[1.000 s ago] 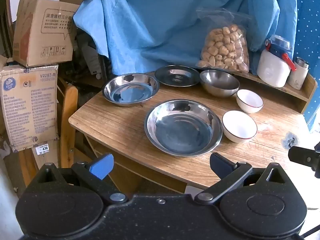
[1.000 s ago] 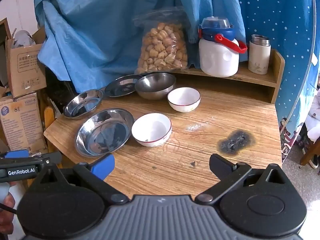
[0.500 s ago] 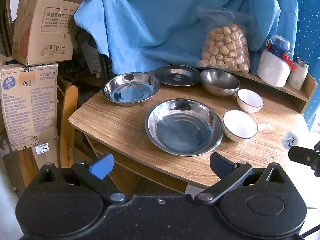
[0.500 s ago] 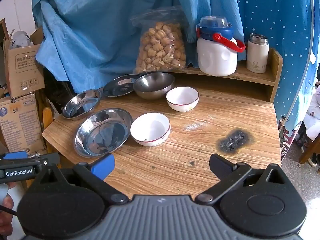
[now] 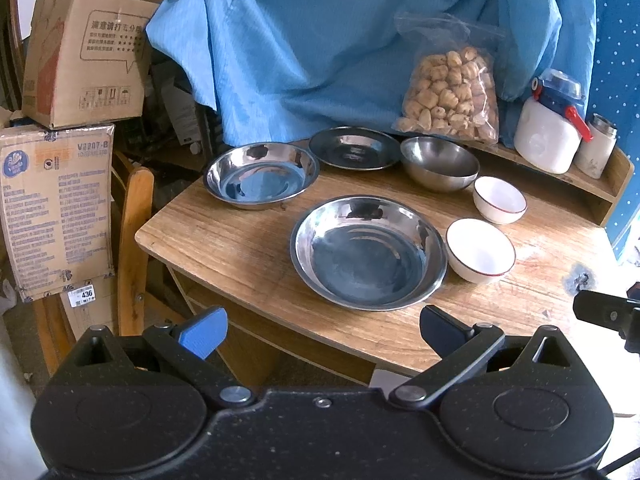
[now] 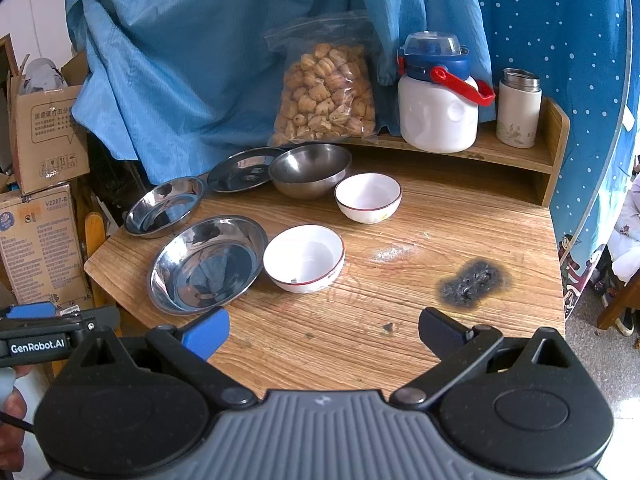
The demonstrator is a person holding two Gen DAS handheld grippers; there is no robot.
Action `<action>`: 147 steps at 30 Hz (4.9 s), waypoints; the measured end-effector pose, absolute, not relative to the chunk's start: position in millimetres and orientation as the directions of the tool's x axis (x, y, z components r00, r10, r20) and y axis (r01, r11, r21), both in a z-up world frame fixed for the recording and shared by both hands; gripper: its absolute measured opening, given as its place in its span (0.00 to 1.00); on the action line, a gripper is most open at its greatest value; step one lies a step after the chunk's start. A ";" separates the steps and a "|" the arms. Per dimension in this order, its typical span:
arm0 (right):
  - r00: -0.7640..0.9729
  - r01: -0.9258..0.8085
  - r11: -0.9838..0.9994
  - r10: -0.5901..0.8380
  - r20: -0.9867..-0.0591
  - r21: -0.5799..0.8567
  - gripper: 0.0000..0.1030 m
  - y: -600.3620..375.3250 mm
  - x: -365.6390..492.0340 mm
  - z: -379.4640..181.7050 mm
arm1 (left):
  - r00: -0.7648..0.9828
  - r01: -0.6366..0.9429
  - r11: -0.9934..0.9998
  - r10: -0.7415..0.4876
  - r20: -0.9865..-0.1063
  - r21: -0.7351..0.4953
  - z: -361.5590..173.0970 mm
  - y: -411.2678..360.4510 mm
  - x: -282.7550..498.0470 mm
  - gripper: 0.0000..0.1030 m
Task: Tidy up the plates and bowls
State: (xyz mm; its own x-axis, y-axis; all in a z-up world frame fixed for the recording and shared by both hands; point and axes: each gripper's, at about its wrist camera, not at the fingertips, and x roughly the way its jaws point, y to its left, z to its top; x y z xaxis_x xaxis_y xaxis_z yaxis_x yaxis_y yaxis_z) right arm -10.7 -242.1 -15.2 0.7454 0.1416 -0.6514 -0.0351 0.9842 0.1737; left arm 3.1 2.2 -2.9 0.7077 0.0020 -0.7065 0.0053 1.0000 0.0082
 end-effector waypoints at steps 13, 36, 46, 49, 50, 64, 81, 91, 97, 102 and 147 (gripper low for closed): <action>0.739 -0.038 0.983 0.148 -0.658 0.178 1.00 -239.7 -5.0 -17.5 | 0.698 0.002 1.000 0.012 -0.716 0.019 -5.8 2.5 11.7 0.99; 0.745 -0.034 0.980 0.154 -0.649 0.195 1.00 -252.0 -3.9 -20.2 | 0.694 0.016 0.999 0.015 -0.719 0.036 -5.7 -10.9 13.2 0.99; 0.733 -0.081 0.975 0.198 -0.650 0.206 1.00 -262.8 2.3 -22.7 | 0.687 -0.033 0.998 0.065 -0.723 0.059 -4.3 -23.7 8.7 0.99; 0.729 -0.098 0.972 0.216 -0.650 0.214 1.00 -268.5 4.7 -22.3 | 0.685 -0.055 0.996 0.089 -0.723 0.070 -2.9 -30.3 7.5 0.99; 0.726 -0.104 0.970 0.224 -0.650 0.218 1.00 -271.0 5.6 -22.6 | 0.683 -0.062 0.995 0.098 -0.724 0.076 -2.4 -32.4 6.7 0.99; 0.703 -0.222 0.944 0.328 -0.630 0.244 1.00 -308.5 12.2 -23.2 | 0.648 -0.189 0.973 0.226 -0.727 0.133 2.5 -74.0 -3.8 0.99; 0.678 -0.256 0.932 0.363 -0.639 0.258 1.00 -324.0 26.7 -20.9 | 0.623 -0.303 0.950 0.258 -0.738 0.076 8.4 -42.3 48.6 0.99; 0.733 -0.089 0.956 0.253 -0.632 0.279 1.00 -258.2 70.3 -26.3 | 0.660 -0.181 0.983 0.153 -0.735 0.042 -1.7 42.4 135.4 0.99; 0.742 -0.064 0.964 0.219 -0.634 0.258 1.00 -212.6 107.7 -11.5 | 0.653 -0.160 0.986 0.139 -0.744 0.043 1.7 99.0 184.5 0.99; 0.709 -0.096 0.971 0.221 -0.669 0.219 1.00 -174.8 141.5 -8.3 | 0.649 -0.150 0.988 0.133 -0.749 0.046 -10.1 136.1 213.1 0.99; 0.528 -0.115 0.920 0.376 -0.761 0.375 0.20 -52.1 297.4 -81.0 | 0.516 0.057 0.984 -0.174 -0.839 -0.169 -84.1 187.2 303.5 0.31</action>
State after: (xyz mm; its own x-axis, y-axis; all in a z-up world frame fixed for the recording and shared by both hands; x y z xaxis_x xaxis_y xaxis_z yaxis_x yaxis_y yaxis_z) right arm 297.4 -52.1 -81.0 0.5280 0.3760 -0.7615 -0.1146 0.9200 0.3747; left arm 303.5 187.2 -84.1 0.5159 -0.1742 -0.8388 0.0575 0.9839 -0.1690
